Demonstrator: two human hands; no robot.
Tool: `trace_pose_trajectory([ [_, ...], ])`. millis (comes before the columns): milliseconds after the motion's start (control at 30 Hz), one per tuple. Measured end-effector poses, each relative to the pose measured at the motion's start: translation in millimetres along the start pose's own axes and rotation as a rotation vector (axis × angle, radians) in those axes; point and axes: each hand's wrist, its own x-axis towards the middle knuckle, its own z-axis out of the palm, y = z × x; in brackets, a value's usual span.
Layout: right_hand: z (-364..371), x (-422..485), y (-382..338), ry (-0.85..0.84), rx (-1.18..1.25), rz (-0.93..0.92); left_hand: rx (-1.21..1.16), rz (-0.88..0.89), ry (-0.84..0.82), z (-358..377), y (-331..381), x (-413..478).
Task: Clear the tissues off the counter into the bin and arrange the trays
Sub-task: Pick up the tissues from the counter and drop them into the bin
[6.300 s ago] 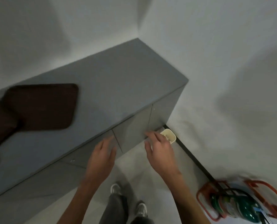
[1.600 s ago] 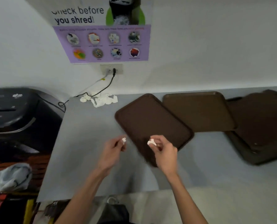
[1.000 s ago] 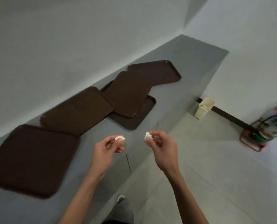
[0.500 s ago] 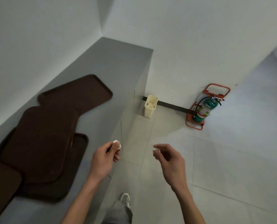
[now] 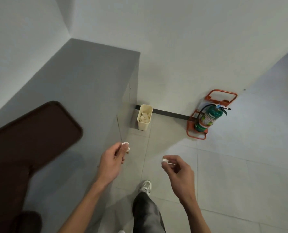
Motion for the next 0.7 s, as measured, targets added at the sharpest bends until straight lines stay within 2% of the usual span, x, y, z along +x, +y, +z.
trace_pose_trajectory([
  [100,1.5,69.8,4.0,-0.043,-0.034,0.016,0.095,-0.023,0.022,18.2,-3.8,56.9],
  [433,16.9,287.7,1.3,-0.139,-0.109,0.056,0.087,-0.147,0.073,82.3,3.8,228.7],
  [700,56.4,441.9,60.3,-0.198,-0.184,0.2,0.15,-0.303,0.025,155.6,-46.4,385.1],
])
